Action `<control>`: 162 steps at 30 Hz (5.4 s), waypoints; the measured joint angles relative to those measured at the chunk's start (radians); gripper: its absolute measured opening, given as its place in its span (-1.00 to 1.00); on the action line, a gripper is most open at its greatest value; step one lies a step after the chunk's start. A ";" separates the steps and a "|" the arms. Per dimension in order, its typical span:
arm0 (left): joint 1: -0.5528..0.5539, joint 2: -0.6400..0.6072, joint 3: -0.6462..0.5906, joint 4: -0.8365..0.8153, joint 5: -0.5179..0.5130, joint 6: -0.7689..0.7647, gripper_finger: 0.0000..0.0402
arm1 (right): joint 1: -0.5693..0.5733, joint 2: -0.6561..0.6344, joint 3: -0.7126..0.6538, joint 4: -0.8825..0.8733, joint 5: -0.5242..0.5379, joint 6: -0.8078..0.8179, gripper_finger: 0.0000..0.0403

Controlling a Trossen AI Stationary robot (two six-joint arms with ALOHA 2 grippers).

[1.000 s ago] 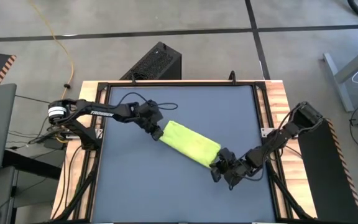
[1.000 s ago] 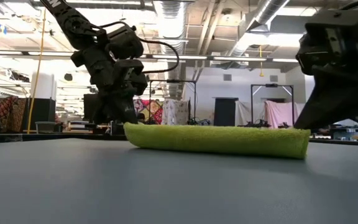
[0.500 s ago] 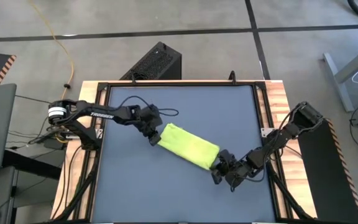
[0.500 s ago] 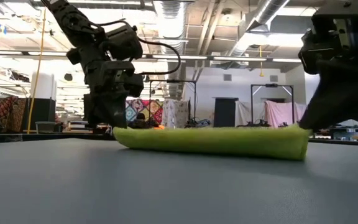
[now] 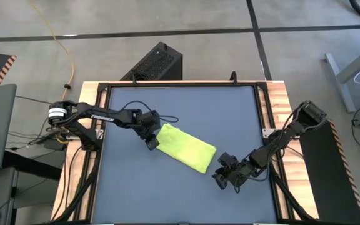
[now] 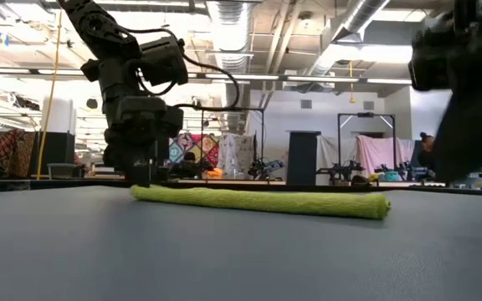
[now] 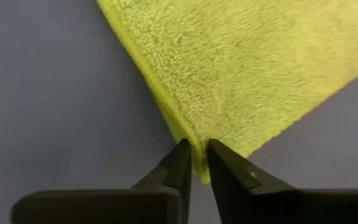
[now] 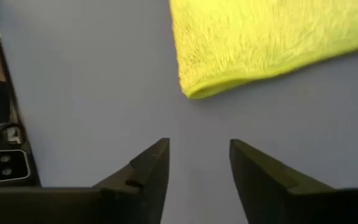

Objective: Roll towel
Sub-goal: Fold the green towel, then roll the green towel

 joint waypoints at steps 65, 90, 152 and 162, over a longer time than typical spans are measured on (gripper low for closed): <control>-0.027 0.121 0.024 0.492 -0.141 -0.036 -1.00 | -0.163 0.024 0.131 -0.252 -0.125 -0.195 -0.90; -0.016 0.689 0.906 0.068 -0.110 0.322 -1.00 | -0.014 -0.137 0.131 -0.453 -0.001 -0.063 -0.90; -0.279 0.309 0.120 0.619 -0.196 -0.077 -1.00 | -0.115 0.196 0.131 -0.072 -0.048 -0.522 -0.90; -0.272 0.320 0.119 0.606 -0.192 -0.054 -1.00 | -0.117 0.196 0.131 -0.067 -0.052 -0.479 -0.90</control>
